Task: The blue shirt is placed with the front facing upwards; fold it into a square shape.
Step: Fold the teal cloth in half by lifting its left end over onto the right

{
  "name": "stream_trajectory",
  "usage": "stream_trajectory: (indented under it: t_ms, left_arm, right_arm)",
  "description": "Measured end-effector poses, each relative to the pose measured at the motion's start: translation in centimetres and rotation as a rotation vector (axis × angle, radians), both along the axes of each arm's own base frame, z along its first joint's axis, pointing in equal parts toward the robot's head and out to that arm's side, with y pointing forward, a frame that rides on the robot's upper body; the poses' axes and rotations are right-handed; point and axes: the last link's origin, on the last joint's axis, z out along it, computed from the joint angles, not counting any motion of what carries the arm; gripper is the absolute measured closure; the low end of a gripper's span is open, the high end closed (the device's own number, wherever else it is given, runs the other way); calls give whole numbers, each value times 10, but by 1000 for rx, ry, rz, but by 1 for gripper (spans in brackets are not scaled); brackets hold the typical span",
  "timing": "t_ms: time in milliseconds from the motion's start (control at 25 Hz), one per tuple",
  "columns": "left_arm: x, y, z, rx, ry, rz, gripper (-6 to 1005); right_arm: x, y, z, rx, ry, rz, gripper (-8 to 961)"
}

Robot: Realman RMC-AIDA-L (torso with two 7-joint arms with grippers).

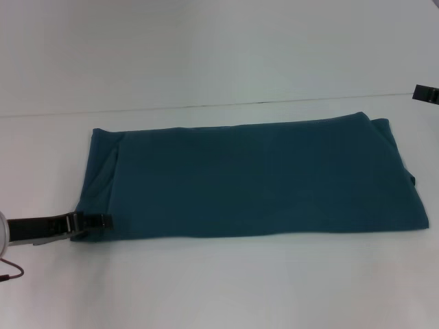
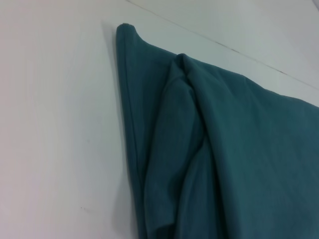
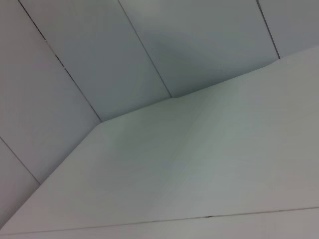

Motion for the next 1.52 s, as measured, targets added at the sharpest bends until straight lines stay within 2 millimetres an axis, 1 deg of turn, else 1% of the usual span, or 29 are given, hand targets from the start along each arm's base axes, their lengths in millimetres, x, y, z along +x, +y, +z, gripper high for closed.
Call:
stream_trajectory:
  t_ms: [240, 400, 600, 680, 1160, 1520]
  left_arm:
    - [1, 0, 1, -2, -4, -4, 361]
    - [5, 2, 10, 12, -5, -22, 361]
    - [8, 9, 23, 72, -8, -33, 360]
    - [8, 12, 25, 90, -4, -32, 360]
    - [10, 19, 27, 114, 26, -41, 360]
    - [8, 22, 31, 129, 49, -51, 361]
  right_arm:
    - [0, 0, 0, 0, 0, 1, 42]
    - [-1, 0, 0, 0, 0, 1, 43]
    - [-1, 1, 0, -1, -1, 3, 43]
    - [-1, 1, 0, -1, 0, 4, 43]
    - [-1, 2, -2, 5, -1, -4, 44]
    - [-4, 0, -7, -16, 18, 7, 44]
